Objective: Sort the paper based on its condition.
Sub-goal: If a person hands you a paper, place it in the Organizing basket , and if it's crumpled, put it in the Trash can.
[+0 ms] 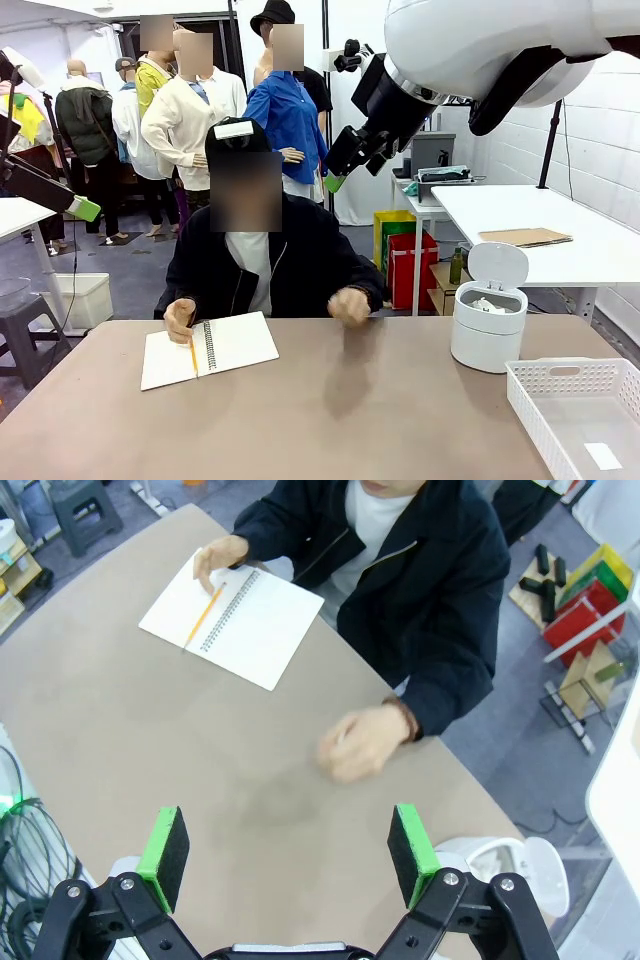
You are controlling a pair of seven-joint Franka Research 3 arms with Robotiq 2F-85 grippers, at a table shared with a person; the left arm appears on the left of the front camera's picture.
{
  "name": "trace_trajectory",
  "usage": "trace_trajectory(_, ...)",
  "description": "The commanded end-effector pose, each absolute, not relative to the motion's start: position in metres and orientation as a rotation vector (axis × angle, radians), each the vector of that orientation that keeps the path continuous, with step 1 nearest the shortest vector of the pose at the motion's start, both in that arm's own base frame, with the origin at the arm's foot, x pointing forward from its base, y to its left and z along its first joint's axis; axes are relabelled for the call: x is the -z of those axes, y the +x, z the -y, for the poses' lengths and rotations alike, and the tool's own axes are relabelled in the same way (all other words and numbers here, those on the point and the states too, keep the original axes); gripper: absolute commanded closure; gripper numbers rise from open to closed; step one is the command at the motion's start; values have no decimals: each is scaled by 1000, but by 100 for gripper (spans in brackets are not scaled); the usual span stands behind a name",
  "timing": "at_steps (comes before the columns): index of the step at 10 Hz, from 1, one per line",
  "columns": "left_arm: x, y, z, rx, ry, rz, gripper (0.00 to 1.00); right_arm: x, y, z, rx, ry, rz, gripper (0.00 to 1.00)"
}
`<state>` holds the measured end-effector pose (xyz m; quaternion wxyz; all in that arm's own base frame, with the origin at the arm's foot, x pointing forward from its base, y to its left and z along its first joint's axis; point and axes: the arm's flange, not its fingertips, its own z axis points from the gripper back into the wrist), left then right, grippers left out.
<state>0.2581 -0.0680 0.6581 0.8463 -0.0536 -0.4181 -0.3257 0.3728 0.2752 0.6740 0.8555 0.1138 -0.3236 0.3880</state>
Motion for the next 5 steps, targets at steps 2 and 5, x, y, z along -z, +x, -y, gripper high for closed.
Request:
trace_trajectory(2, -658, 258, 67, 685, -113, 883, 0, -674, 373, -275, -815, 240, 679, 0)
trace_trajectory(5, -658, 258, 67, 685, -113, 883, 0, -674, 373, -275, -815, 240, 679, 0)
